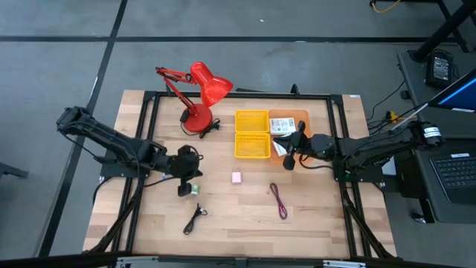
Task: Pick and place items into bin
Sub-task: Put the black charger cable into the top yellow bin
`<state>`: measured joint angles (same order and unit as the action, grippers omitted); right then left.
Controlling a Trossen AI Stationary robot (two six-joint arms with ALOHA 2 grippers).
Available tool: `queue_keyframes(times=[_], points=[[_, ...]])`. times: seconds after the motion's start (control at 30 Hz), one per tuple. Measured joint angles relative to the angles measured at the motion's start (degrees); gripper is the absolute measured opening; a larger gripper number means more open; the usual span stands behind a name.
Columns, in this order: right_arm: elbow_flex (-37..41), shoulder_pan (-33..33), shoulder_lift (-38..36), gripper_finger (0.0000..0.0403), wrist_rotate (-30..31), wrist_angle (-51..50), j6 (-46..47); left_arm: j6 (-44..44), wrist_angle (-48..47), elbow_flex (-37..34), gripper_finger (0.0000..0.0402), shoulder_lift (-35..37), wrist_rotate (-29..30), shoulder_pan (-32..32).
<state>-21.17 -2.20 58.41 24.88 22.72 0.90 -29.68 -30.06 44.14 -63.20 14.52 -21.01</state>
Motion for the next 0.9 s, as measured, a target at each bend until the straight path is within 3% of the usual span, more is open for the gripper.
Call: queue_keyframes(times=[0.17, 0.37, 0.7, 0.9], points=[[0.0, 1.5, 0.0, 0.0009, 0.0, 0.7, -2.1, -8.7, -3.7, 3.7, 0.0002, -4.9, -0.2, -4.3], [0.0, 3.2, 0.0, 0.0009, 0.0, 0.7, -2.9, -20.0, -7.7, 9.7, 0.0003, -13.0, -5.1, -7.7], [0.0, 3.2, 0.0, 0.0009, -0.3, 0.7, -2.6, -30.6, -13.9, 25.3, 0.0002, -27.4, -7.1, -15.2], [0.0, 3.2, 0.0, 0.0009, -5.0, 0.7, -2.7, -36.0, -18.6, 32.9, 0.0003, -34.1, -7.1, -18.7]])
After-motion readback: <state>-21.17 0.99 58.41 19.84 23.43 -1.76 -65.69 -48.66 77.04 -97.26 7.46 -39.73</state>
